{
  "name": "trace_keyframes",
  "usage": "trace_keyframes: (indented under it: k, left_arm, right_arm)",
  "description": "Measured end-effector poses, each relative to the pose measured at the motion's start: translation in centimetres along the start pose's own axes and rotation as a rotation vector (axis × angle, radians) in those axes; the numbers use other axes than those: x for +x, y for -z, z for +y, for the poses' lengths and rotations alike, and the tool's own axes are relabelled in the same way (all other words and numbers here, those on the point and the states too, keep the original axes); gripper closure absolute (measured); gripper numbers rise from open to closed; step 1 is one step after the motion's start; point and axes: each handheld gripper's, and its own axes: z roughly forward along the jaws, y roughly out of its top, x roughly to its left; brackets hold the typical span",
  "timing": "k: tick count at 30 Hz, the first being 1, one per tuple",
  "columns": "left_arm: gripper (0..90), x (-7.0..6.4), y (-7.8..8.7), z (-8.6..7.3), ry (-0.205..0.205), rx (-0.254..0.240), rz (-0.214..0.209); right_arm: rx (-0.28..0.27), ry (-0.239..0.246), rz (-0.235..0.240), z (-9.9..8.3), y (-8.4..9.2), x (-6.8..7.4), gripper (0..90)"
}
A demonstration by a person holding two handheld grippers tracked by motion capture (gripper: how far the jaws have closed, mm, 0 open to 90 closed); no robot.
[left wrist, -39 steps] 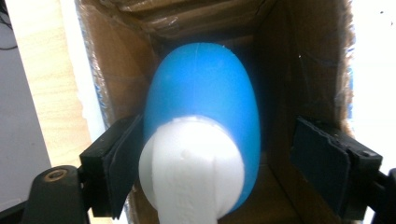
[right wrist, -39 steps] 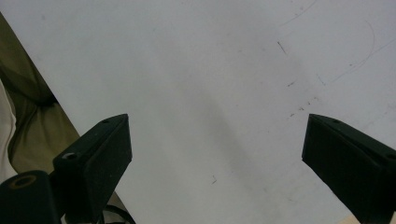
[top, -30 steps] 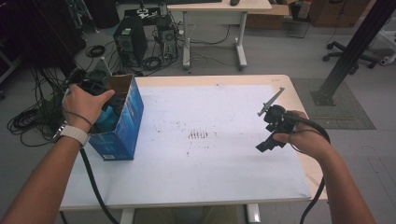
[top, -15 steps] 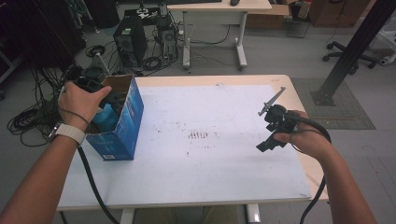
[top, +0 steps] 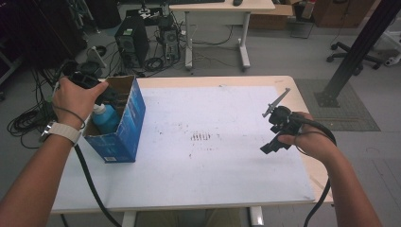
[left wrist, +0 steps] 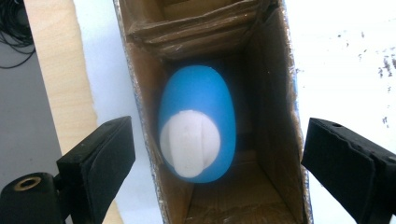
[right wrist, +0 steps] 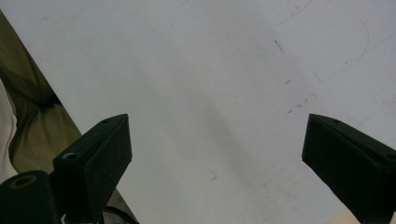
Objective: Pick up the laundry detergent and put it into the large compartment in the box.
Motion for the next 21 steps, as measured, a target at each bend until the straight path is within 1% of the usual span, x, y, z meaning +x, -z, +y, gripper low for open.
trace_keyframes:
  k: [5, 8, 15, 16, 19, 21]
  left_arm:
    - [9.8, 0.1, 0.4, -0.1, -0.003, -0.010, -0.006]
    - [9.9, 0.0, 0.7, -0.1, -0.013, -0.018, -0.017]
    - [9.9, -0.7, 1.4, -0.1, -0.054, -0.029, -0.028]
    - [9.9, -0.8, 1.6, -0.1, -0.061, -0.036, -0.030]
    - [9.9, -1.2, 1.9, -0.1, -0.079, -0.042, -0.021]
    - [9.8, -1.5, 2.1, -0.1, -0.089, -0.048, -0.024]
  right_arm:
    - [0.000, 0.000, -0.001, 0.1, 0.1, 0.1, 8.5]
    - [-0.002, 0.001, 0.000, 0.1, 0.1, 0.1, 8.5]
    - [0.001, 0.002, -0.001, 0.2, 0.2, 0.2, 8.5]
    - [0.001, 0.003, -0.001, 0.3, 0.2, 0.3, 8.5]
    - [-0.001, 0.005, -0.001, 0.3, 0.3, 0.3, 8.5]
    - [-0.002, 0.004, -0.002, 0.4, 0.3, 0.3, 8.5]
